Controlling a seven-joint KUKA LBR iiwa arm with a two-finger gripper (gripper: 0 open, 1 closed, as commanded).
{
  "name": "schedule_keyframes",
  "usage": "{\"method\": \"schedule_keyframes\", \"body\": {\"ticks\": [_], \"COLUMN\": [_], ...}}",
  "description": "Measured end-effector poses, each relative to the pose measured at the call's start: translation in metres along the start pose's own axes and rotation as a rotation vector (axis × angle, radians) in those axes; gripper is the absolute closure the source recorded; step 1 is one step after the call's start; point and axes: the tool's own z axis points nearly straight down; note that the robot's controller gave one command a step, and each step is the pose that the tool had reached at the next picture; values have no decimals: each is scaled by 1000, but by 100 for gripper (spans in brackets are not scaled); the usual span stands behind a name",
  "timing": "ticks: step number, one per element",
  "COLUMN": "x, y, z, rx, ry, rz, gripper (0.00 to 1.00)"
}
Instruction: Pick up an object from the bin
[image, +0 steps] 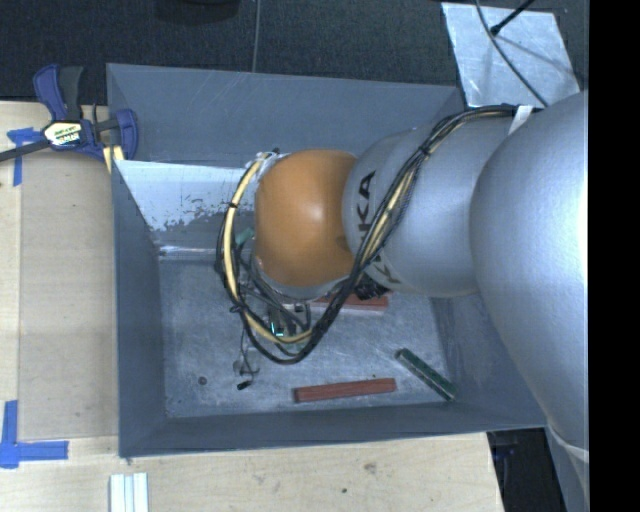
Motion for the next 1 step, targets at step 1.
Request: {"method": "schedule_keyframes", "body": {"ticks": [1], "x": [-43], "y": [-97], "z": [15], "rx": [-1], "ry": [-10], "rz": [-16], "gripper": [0]}}
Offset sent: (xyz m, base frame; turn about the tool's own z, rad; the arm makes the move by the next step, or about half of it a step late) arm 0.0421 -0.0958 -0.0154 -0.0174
